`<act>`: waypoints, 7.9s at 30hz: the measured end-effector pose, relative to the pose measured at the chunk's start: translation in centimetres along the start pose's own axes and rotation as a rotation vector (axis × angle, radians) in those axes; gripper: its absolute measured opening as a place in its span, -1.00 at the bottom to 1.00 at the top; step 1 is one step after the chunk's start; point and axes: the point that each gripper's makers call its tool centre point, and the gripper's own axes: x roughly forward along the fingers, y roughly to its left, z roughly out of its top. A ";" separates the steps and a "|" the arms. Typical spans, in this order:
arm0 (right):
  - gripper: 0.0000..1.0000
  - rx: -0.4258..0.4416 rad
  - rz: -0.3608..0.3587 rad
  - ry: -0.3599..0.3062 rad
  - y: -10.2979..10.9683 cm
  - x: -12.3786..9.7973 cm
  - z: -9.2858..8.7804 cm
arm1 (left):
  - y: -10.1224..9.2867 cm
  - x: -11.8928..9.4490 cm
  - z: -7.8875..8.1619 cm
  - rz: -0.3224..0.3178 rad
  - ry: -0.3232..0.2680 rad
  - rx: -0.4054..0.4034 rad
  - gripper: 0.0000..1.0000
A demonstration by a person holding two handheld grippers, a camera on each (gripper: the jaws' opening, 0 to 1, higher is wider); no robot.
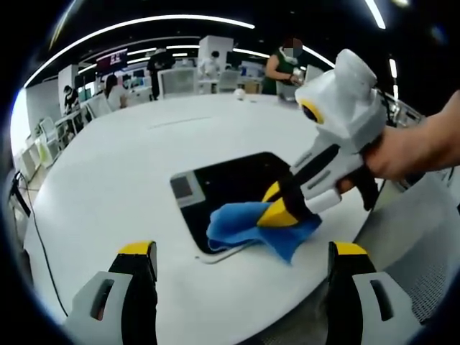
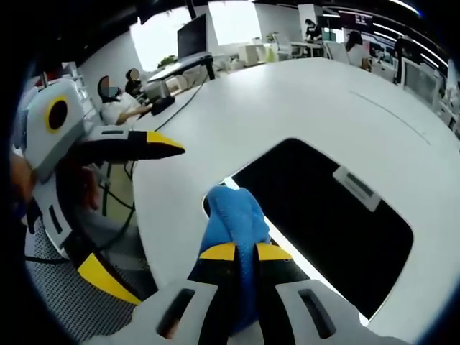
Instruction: Wipe the mirror surface with the cleaning cloth until all visible marks leave the cleaned area.
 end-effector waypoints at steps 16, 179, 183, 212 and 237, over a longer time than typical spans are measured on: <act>-0.94 0.013 0.010 0.000 -0.6 -0.7 -0.8 | 0.0 0.1 -0.1 -0.002 0.003 0.000 0.99; -0.94 -0.070 -0.018 0.028 -13.0 2.3 6.0 | 0.2 0.5 1.1 0.013 0.003 0.011 0.99; -0.94 -0.073 -0.027 0.028 -13.3 2.1 5.8 | 0.3 0.6 1.0 0.015 0.006 0.012 0.99; -0.94 -0.094 -0.067 0.033 -14.3 0.5 4.3 | 0.2 0.6 0.7 0.014 0.021 0.031 0.99; -0.94 -0.084 -0.089 0.029 -14.6 0.2 4.0 | 0.4 0.6 0.6 0.024 0.027 0.031 0.99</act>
